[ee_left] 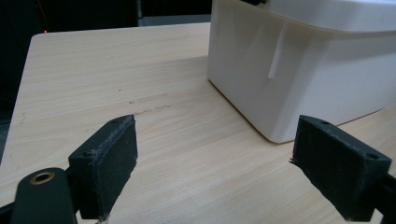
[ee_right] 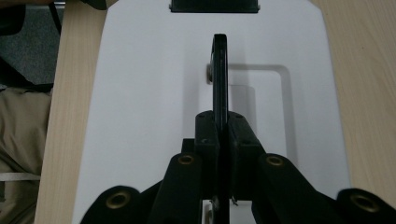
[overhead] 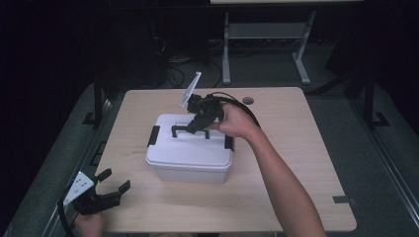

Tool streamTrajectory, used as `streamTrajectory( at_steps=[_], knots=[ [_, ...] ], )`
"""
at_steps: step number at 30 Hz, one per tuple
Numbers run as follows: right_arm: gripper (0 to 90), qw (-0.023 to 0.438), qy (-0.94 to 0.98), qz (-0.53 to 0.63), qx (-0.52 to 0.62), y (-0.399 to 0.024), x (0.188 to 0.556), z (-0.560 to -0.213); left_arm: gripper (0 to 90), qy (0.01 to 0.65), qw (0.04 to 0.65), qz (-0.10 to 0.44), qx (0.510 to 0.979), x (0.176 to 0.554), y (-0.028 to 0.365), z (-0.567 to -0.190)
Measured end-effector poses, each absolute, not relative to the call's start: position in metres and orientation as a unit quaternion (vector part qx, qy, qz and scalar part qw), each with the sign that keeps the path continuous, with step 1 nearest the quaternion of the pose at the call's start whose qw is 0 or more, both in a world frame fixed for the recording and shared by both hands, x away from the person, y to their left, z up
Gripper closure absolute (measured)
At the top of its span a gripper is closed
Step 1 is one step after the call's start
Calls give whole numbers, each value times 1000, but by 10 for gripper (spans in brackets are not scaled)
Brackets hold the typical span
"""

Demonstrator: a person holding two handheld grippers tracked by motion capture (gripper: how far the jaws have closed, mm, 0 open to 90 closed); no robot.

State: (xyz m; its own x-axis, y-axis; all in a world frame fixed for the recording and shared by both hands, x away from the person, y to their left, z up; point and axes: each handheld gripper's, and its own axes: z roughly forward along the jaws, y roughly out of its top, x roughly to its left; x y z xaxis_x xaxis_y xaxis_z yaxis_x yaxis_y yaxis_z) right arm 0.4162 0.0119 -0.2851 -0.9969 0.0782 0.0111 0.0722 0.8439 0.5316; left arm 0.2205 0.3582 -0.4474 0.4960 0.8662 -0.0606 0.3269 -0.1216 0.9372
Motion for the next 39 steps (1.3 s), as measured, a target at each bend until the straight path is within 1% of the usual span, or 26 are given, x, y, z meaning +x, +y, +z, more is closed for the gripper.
streamTrajectory(
  at_steps=[11, 19, 23, 30, 39],
  knots=[
    [818, 2, 958, 284, 40, 10, 414, -286, 130, 426, 508, 266, 700, 220, 358, -447],
    [788, -10, 957, 285, 45, 3, 410, -296, 130, 427, 508, 265, 700, 221, 357, -448],
    [774, -10, 956, 289, 47, 1, 408, -295, 130, 427, 507, 267, 700, 219, 357, -448],
    [707, -10, 953, 300, 47, -4, 402, -288, 130, 430, 506, 268, 698, 217, 359, -447],
    [696, -10, 950, 307, 55, -17, 398, -283, 130, 428, 506, 268, 699, 218, 358, -447]
  ],
)
